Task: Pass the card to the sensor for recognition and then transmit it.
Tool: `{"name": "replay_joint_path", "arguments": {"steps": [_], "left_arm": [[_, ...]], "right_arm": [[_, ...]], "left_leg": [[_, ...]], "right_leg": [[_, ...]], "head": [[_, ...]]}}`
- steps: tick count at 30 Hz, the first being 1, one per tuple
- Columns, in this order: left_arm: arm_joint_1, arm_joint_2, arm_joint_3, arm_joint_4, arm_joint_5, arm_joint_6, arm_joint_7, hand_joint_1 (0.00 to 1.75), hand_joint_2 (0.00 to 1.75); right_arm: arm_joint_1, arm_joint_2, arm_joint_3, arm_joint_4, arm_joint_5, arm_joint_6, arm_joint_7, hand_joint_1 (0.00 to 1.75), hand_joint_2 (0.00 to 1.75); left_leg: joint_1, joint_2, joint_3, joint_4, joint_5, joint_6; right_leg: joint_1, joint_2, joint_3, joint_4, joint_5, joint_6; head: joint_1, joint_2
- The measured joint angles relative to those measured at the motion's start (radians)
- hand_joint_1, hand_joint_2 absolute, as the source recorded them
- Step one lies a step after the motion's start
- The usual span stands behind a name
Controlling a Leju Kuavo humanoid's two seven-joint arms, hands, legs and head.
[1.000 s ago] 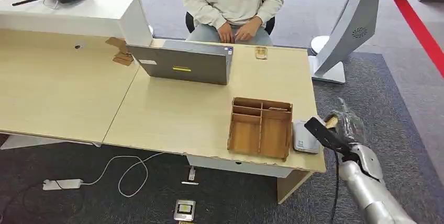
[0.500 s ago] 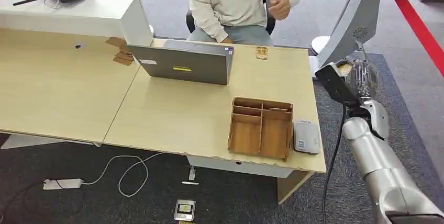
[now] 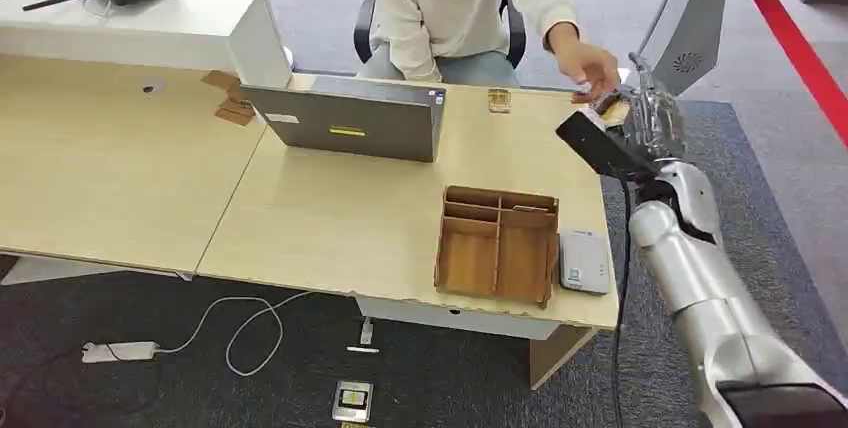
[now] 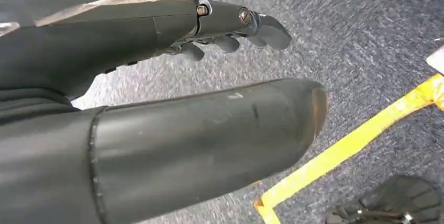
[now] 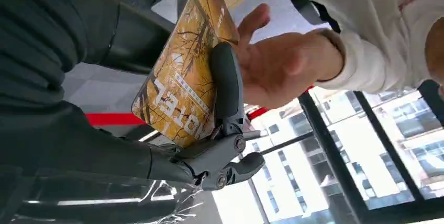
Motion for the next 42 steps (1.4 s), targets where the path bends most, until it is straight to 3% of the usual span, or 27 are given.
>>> {"name": "replay_joint_path", "arguments": {"steps": [10,20,21,22,23,33,42], "left_arm": [[-0.005,0.018,-0.047,0.0,-0.01,0.002,0.005,0.0,0.0],[-0.004,0.023,-0.069,0.0,-0.01,0.007,0.013,0.0,0.0],[-0.004,0.023,-0.07,0.0,-0.01,0.007,0.013,0.0,0.0],[-0.004,0.023,-0.071,0.0,-0.011,0.007,0.013,0.0,0.0],[-0.004,0.023,-0.071,0.0,-0.013,0.007,0.013,0.0,0.0],[-0.003,0.023,-0.078,0.0,0.006,0.007,0.018,0.0,0.0],[-0.001,0.023,-0.078,0.0,0.043,0.007,0.025,0.0,0.0]], "right_arm": [[-0.023,0.104,0.048,0.1,0.044,-0.015,-0.019,1.75,1.75],[-0.047,0.124,0.055,0.175,0.045,-0.026,-0.028,1.75,1.75],[-0.048,0.124,0.055,0.179,0.045,-0.027,-0.028,1.57,1.75],[-0.048,0.124,0.055,0.183,0.045,-0.028,-0.027,0.3,1.75],[-0.048,0.124,0.055,0.185,0.045,-0.029,-0.026,0.0,1.75],[-0.048,0.108,0.052,0.202,0.036,-0.072,-0.048,0.0,1.75],[-0.057,0.067,0.016,0.136,-0.027,-0.11,-0.054,0.0,1.75]], "left_leg": [[-0.001,0.0,0.0,0.0,0.0,0.0],[-0.001,0.0,0.0,0.0,0.0,0.0],[-0.001,0.0,0.0,0.0,0.0,0.0],[-0.001,0.0,0.0,0.001,0.0,0.0],[-0.001,0.0,0.0,0.0,0.0,0.0],[-0.001,0.0,0.0,0.0,0.0,0.0],[-0.001,0.0,0.0,0.001,0.0,0.0]], "right_leg": [[0.001,0.0,0.0,0.0,0.0,0.0],[0.001,-0.001,0.0,0.0,0.0,0.0],[0.001,-0.001,0.0,0.0,0.0,0.0],[0.001,-0.001,0.0,0.0,0.0,0.0],[0.001,-0.001,0.0,0.0,0.0,0.0],[0.001,0.0,0.0,0.0,0.0,0.0],[0.001,0.0,0.0,0.0,0.0,0.0]], "head": [[0.0,0.0],[0.0,0.0],[0.0,0.0],[0.0,0.0],[0.0,0.0],[0.0,0.0],[0.0,0.0]]}}
